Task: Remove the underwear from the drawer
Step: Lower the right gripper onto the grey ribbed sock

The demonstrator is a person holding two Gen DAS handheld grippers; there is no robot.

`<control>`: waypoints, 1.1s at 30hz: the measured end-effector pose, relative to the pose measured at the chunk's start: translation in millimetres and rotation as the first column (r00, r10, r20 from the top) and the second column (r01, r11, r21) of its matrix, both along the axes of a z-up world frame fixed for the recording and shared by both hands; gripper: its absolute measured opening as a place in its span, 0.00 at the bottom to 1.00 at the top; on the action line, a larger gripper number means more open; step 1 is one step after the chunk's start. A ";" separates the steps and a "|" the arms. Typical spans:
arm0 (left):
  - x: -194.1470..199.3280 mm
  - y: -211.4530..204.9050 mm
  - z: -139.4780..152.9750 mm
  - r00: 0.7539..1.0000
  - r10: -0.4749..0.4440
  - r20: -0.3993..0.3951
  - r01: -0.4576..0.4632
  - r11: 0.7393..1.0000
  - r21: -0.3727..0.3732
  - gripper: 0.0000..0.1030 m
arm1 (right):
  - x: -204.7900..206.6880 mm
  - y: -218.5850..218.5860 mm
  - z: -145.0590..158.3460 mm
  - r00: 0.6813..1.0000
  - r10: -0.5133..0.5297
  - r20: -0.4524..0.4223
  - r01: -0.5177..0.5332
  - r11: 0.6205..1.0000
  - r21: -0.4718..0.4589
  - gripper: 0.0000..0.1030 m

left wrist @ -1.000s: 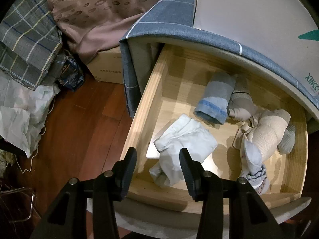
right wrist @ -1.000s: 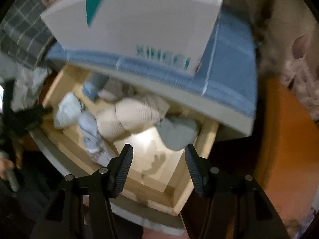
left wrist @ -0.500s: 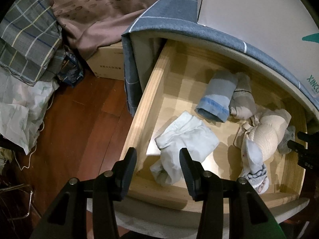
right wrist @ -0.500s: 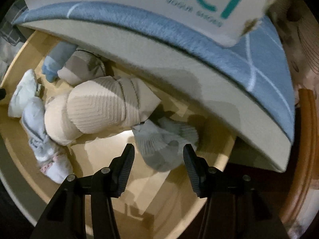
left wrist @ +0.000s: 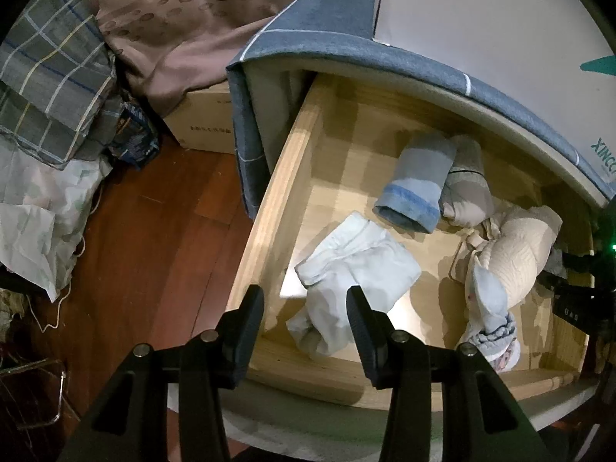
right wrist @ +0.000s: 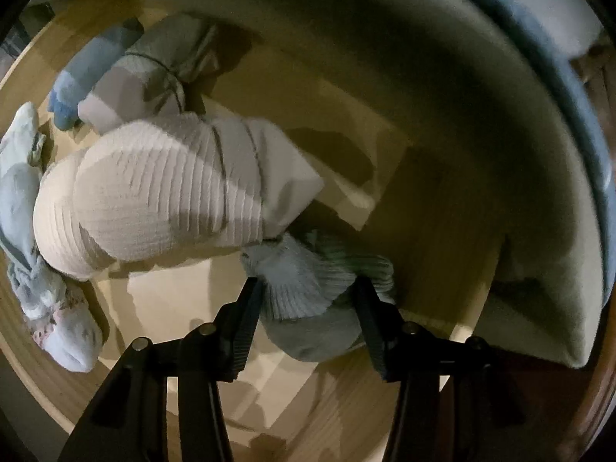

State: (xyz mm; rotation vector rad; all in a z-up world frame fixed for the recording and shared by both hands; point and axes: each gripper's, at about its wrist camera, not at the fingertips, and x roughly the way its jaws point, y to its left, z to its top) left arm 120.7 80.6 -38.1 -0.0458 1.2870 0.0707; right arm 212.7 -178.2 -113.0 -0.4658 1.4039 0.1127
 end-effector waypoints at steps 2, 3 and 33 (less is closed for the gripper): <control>0.3 -1.0 -0.2 1.000 -0.002 0.001 0.002 1.000 0.001 0.44 | -3.9 -0.3 -2.1 1.000 -0.009 -0.020 0.009 1.000 -0.002 0.45; 0.6 -1.2 -0.4 1.000 -0.003 0.001 0.003 1.000 -0.001 0.44 | -5.2 -1.2 -2.7 0.999 -0.022 -0.030 0.022 1.000 0.000 0.45; 4.5 -7.9 -6.9 0.997 -0.069 -0.037 0.066 0.994 -0.090 0.44 | -58.7 -30.9 -17.3 0.802 -0.505 -0.318 0.559 0.823 0.104 0.55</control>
